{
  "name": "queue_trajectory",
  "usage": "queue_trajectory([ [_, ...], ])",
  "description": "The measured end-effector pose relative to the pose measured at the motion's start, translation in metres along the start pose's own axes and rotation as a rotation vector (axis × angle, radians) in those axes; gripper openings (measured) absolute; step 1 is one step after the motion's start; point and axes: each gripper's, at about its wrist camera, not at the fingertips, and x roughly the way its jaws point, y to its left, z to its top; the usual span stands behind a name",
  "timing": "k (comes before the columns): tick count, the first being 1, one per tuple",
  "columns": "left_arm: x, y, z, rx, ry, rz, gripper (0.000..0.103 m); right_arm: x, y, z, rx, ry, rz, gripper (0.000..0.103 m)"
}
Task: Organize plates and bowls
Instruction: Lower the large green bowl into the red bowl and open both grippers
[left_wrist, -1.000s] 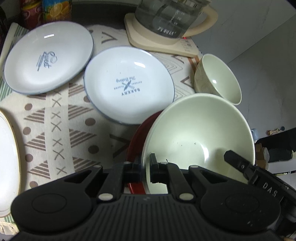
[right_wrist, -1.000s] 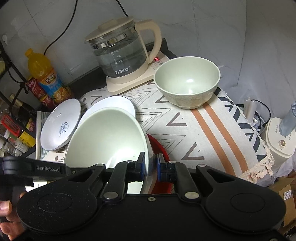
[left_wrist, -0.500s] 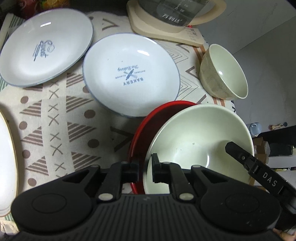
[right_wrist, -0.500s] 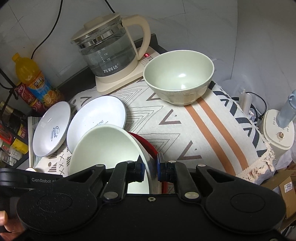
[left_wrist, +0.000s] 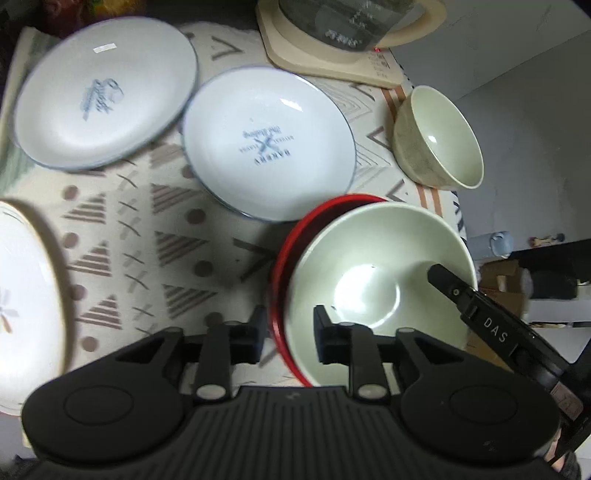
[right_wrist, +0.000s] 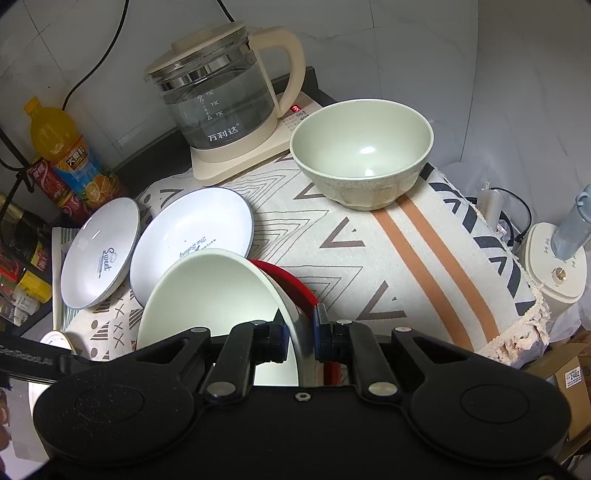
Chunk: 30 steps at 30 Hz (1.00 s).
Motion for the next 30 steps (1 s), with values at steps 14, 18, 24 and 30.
queue_trajectory([
  [14, 0.022, 0.004, -0.001, -0.025, -0.009, 0.025, 0.032, 0.002, 0.005, 0.001, -0.04, -0.001, -0.034, 0.015],
  [18, 0.032, 0.003, -0.001, -0.017, -0.013, 0.055, 0.032, 0.004, 0.006, 0.001, -0.07, -0.007, -0.044, 0.013],
  [24, 0.036, 0.004, -0.002, -0.028, -0.027, 0.062, 0.032, 0.004, 0.008, 0.001, -0.113, -0.005, -0.059, 0.013],
  [30, 0.035, 0.005, -0.002, -0.036, -0.049, 0.055, 0.032, 0.001, 0.002, 0.0, -0.13, 0.02, -0.046, 0.016],
])
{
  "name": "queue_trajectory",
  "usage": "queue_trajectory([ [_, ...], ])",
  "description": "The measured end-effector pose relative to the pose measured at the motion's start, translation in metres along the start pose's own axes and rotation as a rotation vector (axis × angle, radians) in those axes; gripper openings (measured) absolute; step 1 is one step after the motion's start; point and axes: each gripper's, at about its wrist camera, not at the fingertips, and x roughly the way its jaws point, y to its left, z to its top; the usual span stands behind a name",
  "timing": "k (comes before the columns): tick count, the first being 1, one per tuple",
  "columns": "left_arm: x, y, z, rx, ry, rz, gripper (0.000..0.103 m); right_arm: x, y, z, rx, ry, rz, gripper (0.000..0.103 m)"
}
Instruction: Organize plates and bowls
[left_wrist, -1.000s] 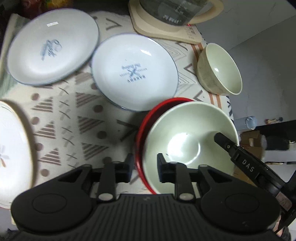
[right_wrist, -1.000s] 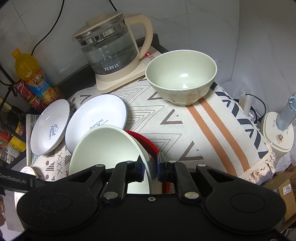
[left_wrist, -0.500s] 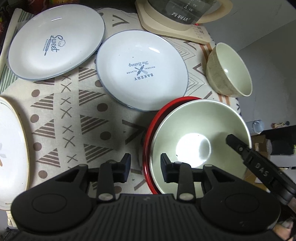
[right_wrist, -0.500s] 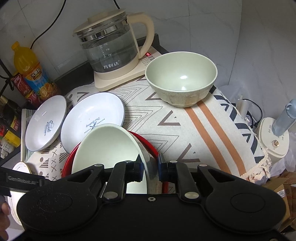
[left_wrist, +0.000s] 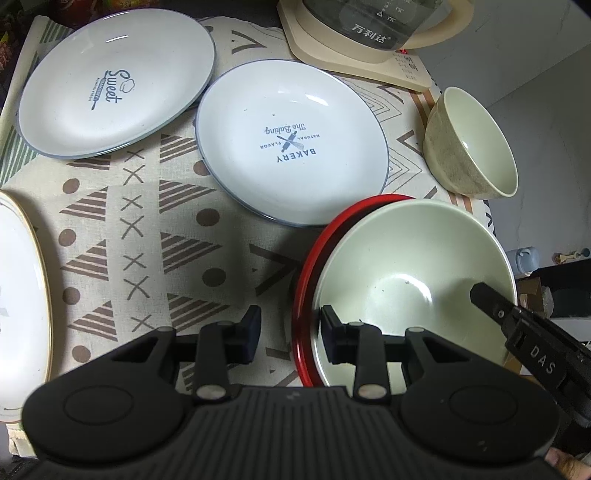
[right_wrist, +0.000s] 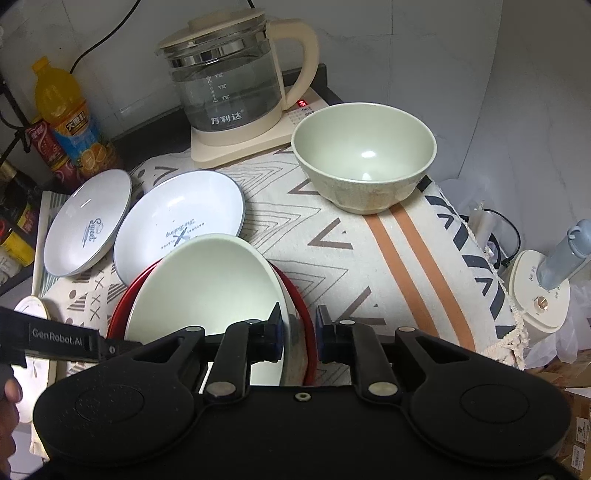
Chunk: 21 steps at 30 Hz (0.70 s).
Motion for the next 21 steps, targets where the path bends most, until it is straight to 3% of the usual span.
queue_trajectory([
  [12, -0.006, 0.002, -0.001, -0.023, -0.035, -0.012, 0.031, -0.002, -0.012, -0.007, 0.015, 0.029, 0.017, 0.026],
  [21, -0.016, -0.007, 0.003, 0.008, -0.057, 0.04, 0.031, -0.005, -0.022, -0.01, 0.073, 0.052, 0.084, 0.029],
])
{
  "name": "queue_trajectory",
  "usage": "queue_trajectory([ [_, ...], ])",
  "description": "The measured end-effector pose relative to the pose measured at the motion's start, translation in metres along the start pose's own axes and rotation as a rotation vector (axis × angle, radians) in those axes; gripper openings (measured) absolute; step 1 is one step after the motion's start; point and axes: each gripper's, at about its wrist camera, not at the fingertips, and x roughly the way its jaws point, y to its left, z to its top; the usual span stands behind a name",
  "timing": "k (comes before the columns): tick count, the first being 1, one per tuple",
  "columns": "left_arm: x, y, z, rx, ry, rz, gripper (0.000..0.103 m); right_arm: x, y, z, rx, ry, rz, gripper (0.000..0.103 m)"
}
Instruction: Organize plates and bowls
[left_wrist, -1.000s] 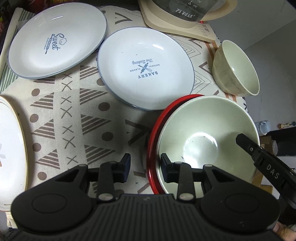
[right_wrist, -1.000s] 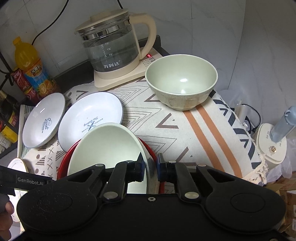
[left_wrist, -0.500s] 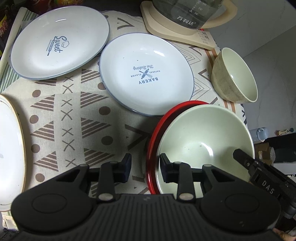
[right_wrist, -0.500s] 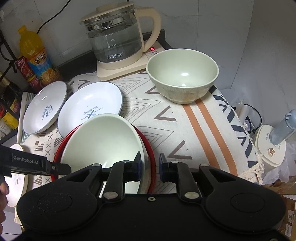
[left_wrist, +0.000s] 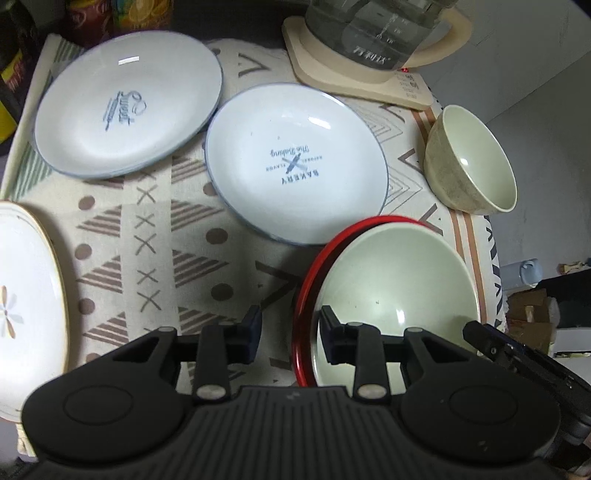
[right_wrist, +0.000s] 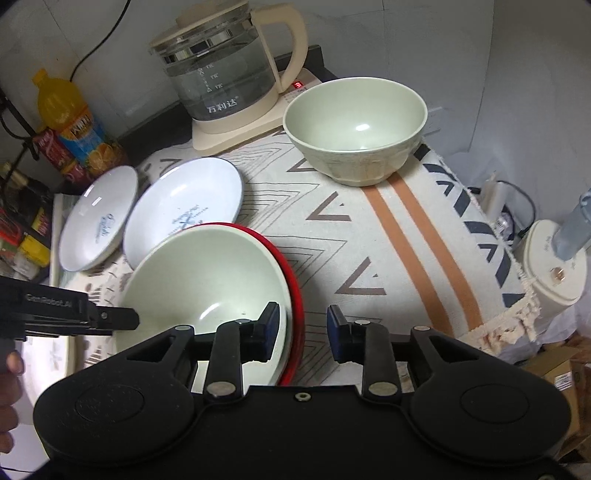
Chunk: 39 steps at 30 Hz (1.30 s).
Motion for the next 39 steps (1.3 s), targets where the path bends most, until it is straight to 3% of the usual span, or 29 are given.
queue_trajectory([
  [8, -0.014, -0.012, 0.012, 0.013, -0.038, 0.006, 0.036, -0.01, -0.005, 0.007, 0.027, -0.027, 0.064, 0.031],
  [11, -0.016, -0.017, 0.018, 0.009, -0.044, -0.006, 0.04, -0.013, -0.009, 0.012, 0.04, -0.044, 0.076, 0.046],
  [14, -0.018, -0.024, 0.022, 0.015, -0.063, -0.009, 0.046, -0.015, -0.015, 0.017, 0.05, -0.064, 0.081, 0.051],
  [23, -0.014, -0.056, 0.04, 0.039, -0.091, -0.035, 0.061, -0.018, -0.036, 0.035, 0.096, -0.102, 0.087, 0.08],
  [35, 0.007, -0.098, 0.062, 0.054, -0.116, -0.071, 0.063, -0.012, -0.069, 0.067, 0.142, -0.145, 0.059, 0.08],
  [39, 0.02, -0.106, 0.071, 0.035, -0.127, -0.095, 0.062, -0.004, -0.081, 0.077, 0.166, -0.138, 0.05, 0.075],
])
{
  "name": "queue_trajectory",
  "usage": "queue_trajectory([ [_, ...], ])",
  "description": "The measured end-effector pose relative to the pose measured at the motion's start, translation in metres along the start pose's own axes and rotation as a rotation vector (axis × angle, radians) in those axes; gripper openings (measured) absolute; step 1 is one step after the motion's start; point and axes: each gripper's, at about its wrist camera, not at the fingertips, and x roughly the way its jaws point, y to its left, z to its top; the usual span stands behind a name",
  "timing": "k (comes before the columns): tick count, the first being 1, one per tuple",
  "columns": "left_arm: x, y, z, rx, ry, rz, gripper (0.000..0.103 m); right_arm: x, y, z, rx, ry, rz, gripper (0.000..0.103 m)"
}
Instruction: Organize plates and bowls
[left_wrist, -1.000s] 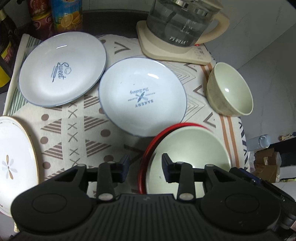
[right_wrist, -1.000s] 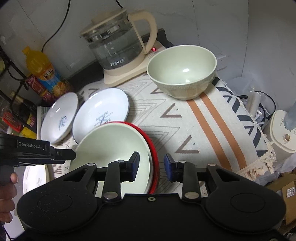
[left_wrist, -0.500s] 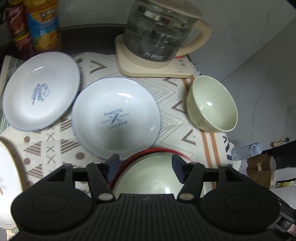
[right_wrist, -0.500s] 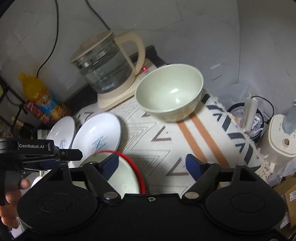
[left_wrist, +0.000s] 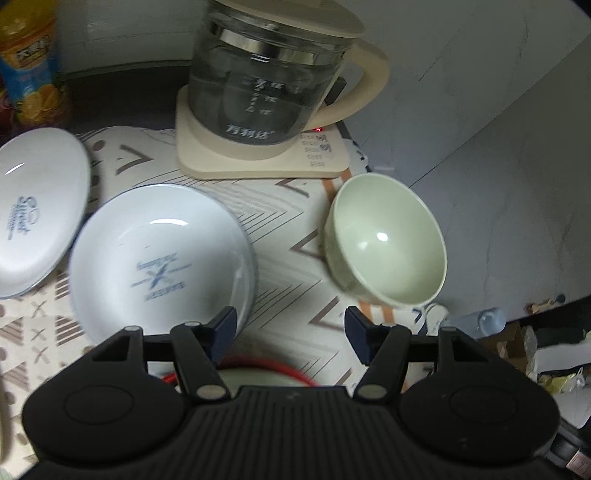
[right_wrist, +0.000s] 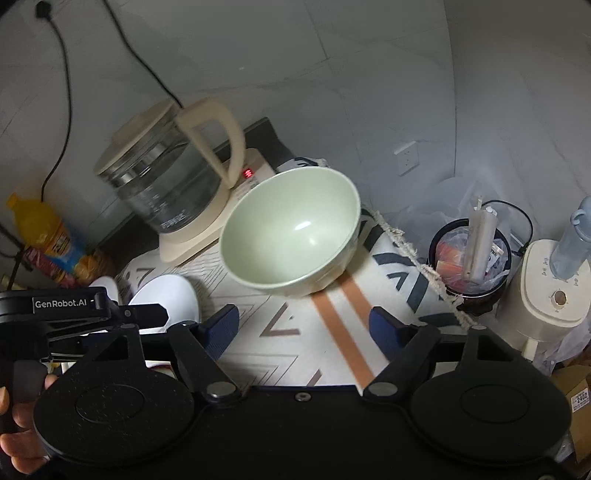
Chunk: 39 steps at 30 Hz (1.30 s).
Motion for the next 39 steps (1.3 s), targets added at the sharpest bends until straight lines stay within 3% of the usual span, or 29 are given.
queue_trajectory([
  [14, 0.052, -0.024, 0.026, 0.005, -0.015, 0.024, 0.059, 0.042, -0.025, 0.033, 0.067, 0.023, -0.012, 0.059],
  [20, 0.074, -0.034, 0.035, 0.01, -0.007, 0.047, 0.055, 0.062, -0.034, 0.044, 0.092, 0.038, -0.019, 0.058],
  [29, 0.104, -0.034, 0.042, -0.032, 0.019, 0.068, 0.039, 0.089, -0.038, 0.055, 0.105, 0.068, -0.028, 0.048],
  [31, 0.109, -0.035, 0.044, -0.032, 0.023, 0.068, 0.031, 0.093, -0.038, 0.055, 0.106, 0.076, -0.032, 0.045],
  [36, 0.116, -0.036, 0.039, -0.047, 0.034, 0.053, 0.009, 0.104, -0.04, 0.053, 0.108, 0.115, -0.046, 0.02],
  [39, 0.116, -0.039, 0.035, -0.036, 0.029, 0.063, 0.008, 0.104, -0.039, 0.051, 0.105, 0.115, -0.048, 0.02],
])
